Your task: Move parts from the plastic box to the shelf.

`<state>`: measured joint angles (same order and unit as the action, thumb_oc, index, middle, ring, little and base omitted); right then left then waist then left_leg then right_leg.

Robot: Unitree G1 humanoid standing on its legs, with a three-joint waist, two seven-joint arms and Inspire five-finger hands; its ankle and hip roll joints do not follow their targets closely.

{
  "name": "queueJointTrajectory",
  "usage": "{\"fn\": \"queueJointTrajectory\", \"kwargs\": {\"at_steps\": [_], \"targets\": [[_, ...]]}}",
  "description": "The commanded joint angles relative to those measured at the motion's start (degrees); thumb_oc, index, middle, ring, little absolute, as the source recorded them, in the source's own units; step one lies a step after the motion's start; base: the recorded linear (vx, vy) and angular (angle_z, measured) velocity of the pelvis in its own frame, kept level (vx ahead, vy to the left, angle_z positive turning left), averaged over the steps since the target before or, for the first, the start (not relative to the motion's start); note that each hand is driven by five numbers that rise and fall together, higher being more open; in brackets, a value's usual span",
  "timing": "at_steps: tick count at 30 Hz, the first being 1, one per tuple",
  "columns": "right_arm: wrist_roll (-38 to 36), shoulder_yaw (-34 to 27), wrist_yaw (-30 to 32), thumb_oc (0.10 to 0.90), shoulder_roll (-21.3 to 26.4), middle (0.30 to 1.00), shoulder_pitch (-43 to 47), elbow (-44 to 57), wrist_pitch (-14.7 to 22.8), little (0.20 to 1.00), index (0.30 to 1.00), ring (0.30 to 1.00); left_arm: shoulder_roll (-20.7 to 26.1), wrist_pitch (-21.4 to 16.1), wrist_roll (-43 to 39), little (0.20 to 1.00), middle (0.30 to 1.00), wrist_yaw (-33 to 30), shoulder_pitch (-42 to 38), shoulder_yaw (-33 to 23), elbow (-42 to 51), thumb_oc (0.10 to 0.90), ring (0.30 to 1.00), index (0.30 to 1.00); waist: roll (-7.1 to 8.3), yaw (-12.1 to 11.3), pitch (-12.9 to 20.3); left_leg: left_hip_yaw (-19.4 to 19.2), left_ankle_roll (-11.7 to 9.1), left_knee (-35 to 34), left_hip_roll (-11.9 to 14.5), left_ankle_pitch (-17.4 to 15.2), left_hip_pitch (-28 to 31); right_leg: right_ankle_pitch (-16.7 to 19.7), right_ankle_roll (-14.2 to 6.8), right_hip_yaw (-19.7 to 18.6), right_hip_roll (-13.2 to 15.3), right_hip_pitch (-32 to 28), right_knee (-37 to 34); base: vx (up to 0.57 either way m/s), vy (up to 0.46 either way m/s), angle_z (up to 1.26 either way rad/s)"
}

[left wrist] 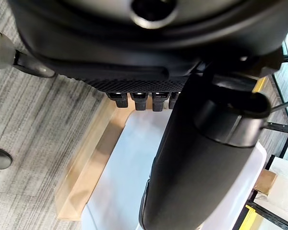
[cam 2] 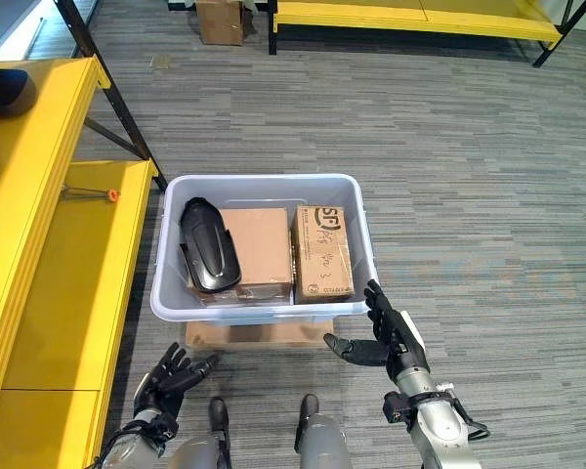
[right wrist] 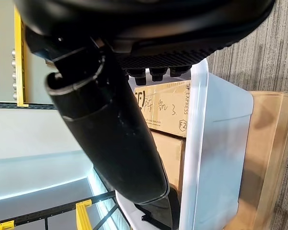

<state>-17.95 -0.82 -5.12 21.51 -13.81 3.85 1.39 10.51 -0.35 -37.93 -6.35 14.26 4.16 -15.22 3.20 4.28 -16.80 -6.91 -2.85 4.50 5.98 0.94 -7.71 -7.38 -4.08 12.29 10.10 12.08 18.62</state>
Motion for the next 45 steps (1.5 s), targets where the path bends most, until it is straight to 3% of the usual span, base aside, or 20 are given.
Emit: {"fn": "queueJointTrajectory", "kwargs": {"at_steps": [1,5,10,11,12,13,15,16,19,23,28,32,36,45], "targets": [[2.87,-3.73,0.99,0.900,2.99,1.000,3.05,8.95,5.71,1.000,1.000,1.000,3.90,-3.58,-0.96,1.000,1.000,1.68,0.73,-3.12,6.83,0.900,1.000,1.000,1.80,-0.52,1.57,-0.12,-2.06,1.42,5.62,-2.82,2.32,6.30,-4.85,-2.27,2.14,-3.24,-10.17,0.03,-0.070,0.03],[7.40,-5.80,3.65,0.900,7.97,1.000,8.29,10.73,7.51,1.000,1.000,1.000,3.98,-3.62,-1.33,1.000,1.000,2.70,1.19,-2.77,7.09,0.900,1.000,1.000,1.17,-1.17,1.67,0.34,-2.82,-0.79,6.69,-0.81,2.70,5.48,-4.44,-1.28,1.48,-3.37,-10.14,0.04,-0.078,0.13],[14.37,-1.42,7.73,0.900,23.17,1.000,27.14,10.66,9.44,1.000,1.000,1.000,6.21,-4.01,-3.29,1.000,1.000,5.11,1.09,-0.42,7.72,0.900,1.000,1.000,0.34,-3.71,1.49,0.51,-3.48,-3.27,7.52,0.93,3.52,5.03,-4.20,-0.51,0.95,-3.14,-9.92,0.03,-0.060,0.06],[14.37,-1.30,7.76,0.900,23.21,1.000,27.34,10.53,9.49,1.000,1.000,1.000,6.16,-4.00,-3.29,1.000,1.000,5.11,1.04,-0.48,7.71,0.900,1.000,1.000,0.33,-3.63,1.56,0.53,-3.45,-3.34,7.49,1.13,3.33,5.26,-4.17,-0.51,0.96,-3.00,-10.07,0.00,-0.014,0.04],[15.47,-0.08,7.79,0.900,25.83,1.000,30.44,10.38,9.49,1.000,1.000,1.000,6.56,-3.94,-3.63,1.000,1.000,5.53,1.06,-0.06,7.87,0.900,1.000,1.000,0.26,-3.96,1.46,0.58,-3.50,-3.51,7.55,1.32,3.32,5.21,-4.14,-0.44,0.96,-2.80,-9.95,-0.01,-0.029,0.13],[17.10,4.50,7.91,0.900,32.21,1.000,39.08,9.99,9.16,1.000,1.000,1.000,7.73,-4.16,-4.77,1.000,1.000,5.71,0.81,0.65,8.27,0.900,1.000,1.000,0.17,-4.92,0.94,0.76,-3.67,-4.00,7.62,1.87,3.20,4.96,-3.96,-0.01,1.10,-2.39,-9.27,-0.01,-0.039,0.09],[17.86,5.79,7.95,0.900,34.08,1.000,41.57,9.92,9.06,1.000,1.000,1.000,8.04,-4.22,-4.88,1.000,1.000,5.66,0.67,0.74,8.27,0.900,1.000,1.000,0.17,-5.21,0.87,0.90,-3.75,-4.17,7.61,2.13,3.05,4.84,-3.90,0.17,1.10,-2.28,-9.16,-0.01,-0.026,0.07],[19.10,10.25,7.70,0.900,37.85,1.000,47.91,8.78,8.51,1.000,1.000,1.000,8.88,-4.44,-5.14,1.000,1.000,5.55,0.56,1.12,8.22,0.900,1.000,1.000,0.11,-5.91,0.62,1.24,-3.95,-4.44,7.66,2.60,2.82,4.68,-3.72,0.57,1.26,-2.04,-8.77,-0.01,-0.017,0.13],[21.18,16.87,7.49,0.900,41.41,1.000,55.83,6.43,7.61,1.000,1.000,1.000,10.17,-4.65,-5.62,1.000,1.000,5.47,0.26,1.81,8.56,0.900,1.000,1.000,0.07,-6.98,0.02,1.58,-4.16,-5.02,7.82,3.42,2.42,4.52,-3.54,1.14,1.41,-1.67,-8.31,-0.02,-0.025,0.11],[24.11,24.96,7.37,0.900,43.22,1.000,64.30,2.34,6.88,1.000,1.000,1.000,10.52,-4.90,-6.18,1.000,1.000,5.21,0.19,2.06,9.00,0.900,1.000,1.000,-0.24,-7.66,-0.71,2.18,-4.34,-5.60,7.85,4.20,1.96,4.29,-3.28,1.80,1.51,-1.37,-7.85,-0.02,-0.025,0.17],[30.70,41.41,6.30,0.900,44.25,1.000,79.62,-7.17,6.23,1.000,1.000,1.000,12.36,-5.82,-6.83,1.000,1.000,5.01,-0.08,2.57,10.10,0.900,1.000,1.000,-1.32,-9.89,-2.70,3.64,-4.71,-6.09,8.03,5.58,0.37,3.70,-2.96,3.22,1.92,-0.15,-6.45,-0.04,-0.035,0.16],[34.42,47.27,5.73,0.900,44.14,1.000,83.95,-10.19,6.68,1.000,1.000,1.000,13.00,-6.09,-7.40,1.000,1.000,4.95,-0.31,3.20,10.47,0.900,1.000,1.000,-1.95,-11.00,-3.90,4.40,-4.94,-6.49,8.03,6.38,-0.77,3.45,-2.87,4.15,2.00,0.93,-5.76,-0.02,-0.024,0.14],[39.34,56.86,3.80,0.900,45.43,1.000,91.28,-11.59,7.30,1.000,1.000,1.000,13.84,-6.27,-7.81,1.000,1.000,5.01,-0.44,3.83,11.03,0.900,1.000,1.000,-2.37,-12.22,-5.32,5.12,-5.08,-6.51,7.94,6.69,-2.34,2.59,-2.94,4.80,2.67,3.03,-3.23,-0.01,-0.028,0.06],[43.82,67.30,2.85,0.900,48.44,1.000,100.57,-12.67,7.35,1.000,1.000,1.000,14.53,-6.72,-8.38,1.000,1.000,4.18,-0.14,3.96,12.43,0.900,1.000,1.000,-3.18,-14.03,-7.68,7.62,-5.19,-5.27,7.41,7.09,-5.83,-0.13,-2.34,6.18,4.13,6.95,2.95,0.00,-0.043,0.12]]}}
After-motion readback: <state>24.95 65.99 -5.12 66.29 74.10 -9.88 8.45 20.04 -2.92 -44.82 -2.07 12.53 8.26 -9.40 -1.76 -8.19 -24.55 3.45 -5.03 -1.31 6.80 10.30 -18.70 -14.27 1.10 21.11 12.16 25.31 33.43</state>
